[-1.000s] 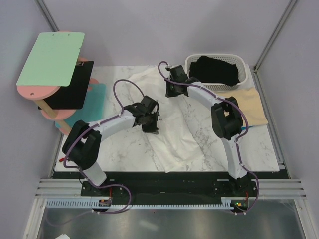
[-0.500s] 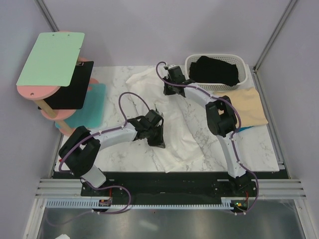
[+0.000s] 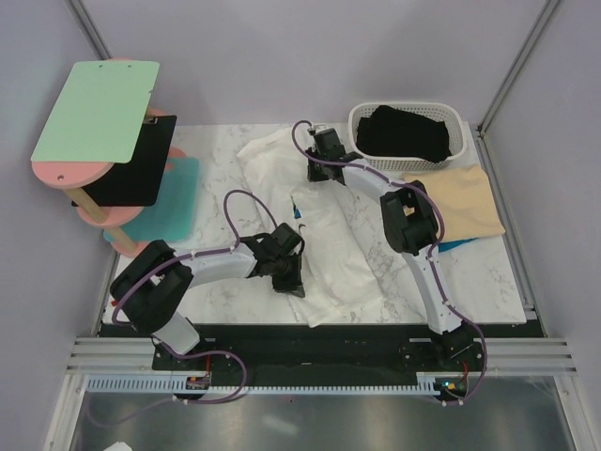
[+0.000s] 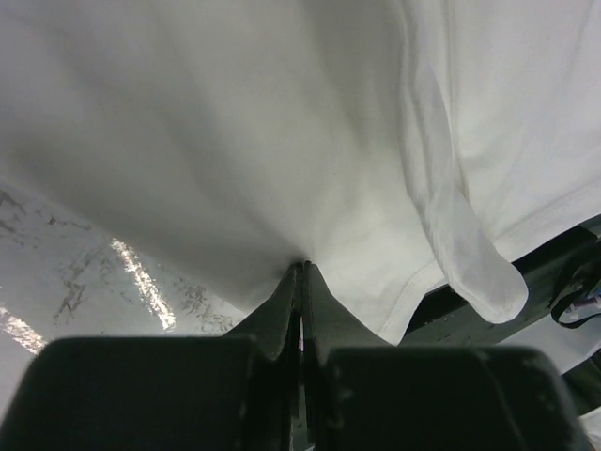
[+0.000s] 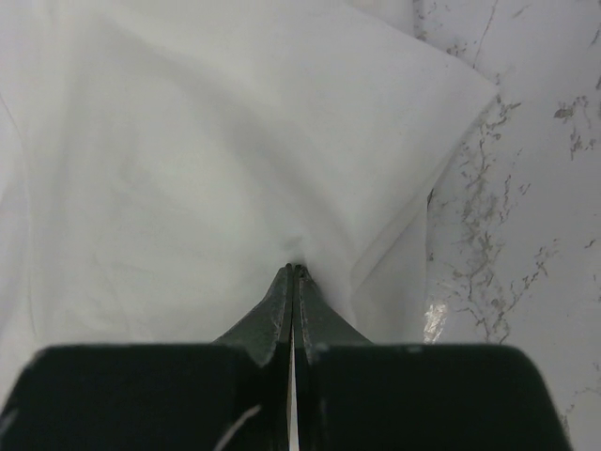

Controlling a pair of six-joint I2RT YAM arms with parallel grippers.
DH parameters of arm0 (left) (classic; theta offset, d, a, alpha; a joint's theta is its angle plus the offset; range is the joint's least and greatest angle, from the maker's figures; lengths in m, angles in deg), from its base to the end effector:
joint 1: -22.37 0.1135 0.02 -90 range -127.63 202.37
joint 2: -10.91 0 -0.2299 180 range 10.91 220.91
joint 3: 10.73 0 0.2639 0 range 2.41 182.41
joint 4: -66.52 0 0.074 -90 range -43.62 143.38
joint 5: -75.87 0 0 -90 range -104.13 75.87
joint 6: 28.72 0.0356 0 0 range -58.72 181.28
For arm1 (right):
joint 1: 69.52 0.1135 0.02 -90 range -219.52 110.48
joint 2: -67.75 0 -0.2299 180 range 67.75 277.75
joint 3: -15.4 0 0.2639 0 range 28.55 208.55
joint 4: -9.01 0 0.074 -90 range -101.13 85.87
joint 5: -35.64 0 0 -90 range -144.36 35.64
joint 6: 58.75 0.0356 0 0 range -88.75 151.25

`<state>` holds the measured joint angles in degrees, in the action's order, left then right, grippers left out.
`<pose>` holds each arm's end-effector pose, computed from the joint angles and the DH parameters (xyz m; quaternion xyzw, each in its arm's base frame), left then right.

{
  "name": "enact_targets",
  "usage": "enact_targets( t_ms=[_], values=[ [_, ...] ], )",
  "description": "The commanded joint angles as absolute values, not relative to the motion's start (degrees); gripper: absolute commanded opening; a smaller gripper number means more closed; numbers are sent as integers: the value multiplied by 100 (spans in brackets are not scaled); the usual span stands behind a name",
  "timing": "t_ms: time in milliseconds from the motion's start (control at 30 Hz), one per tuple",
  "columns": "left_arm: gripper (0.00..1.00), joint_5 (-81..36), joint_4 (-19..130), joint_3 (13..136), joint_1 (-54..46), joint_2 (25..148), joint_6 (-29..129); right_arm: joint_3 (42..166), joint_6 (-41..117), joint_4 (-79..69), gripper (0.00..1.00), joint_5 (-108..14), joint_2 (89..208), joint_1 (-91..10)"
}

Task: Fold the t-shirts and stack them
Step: Rotate the tshirt 70 degrees

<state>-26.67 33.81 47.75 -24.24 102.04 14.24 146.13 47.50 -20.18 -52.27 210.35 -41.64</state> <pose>0.1950 -0.2176 0.1021 0.0197 0.9712 -0.2277 0.0673 0.4798 0.2553 0.1269 -0.0997 0.9046 0.1710 0.3776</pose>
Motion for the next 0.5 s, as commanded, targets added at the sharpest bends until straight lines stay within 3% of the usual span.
enact_targets(
  t_ms=[0, 467],
  values=[
    [2, -2241, 2686, 4522, -2413, 9933, 1321, 14834, 4716, -2390, 0, -5656, 21198, -4280],
    [2, -1739, 1533, 4187, -1236, 8325, 1830, 14509, 5067, -2645, 0, -6095, 21004, -4790]
  ],
)
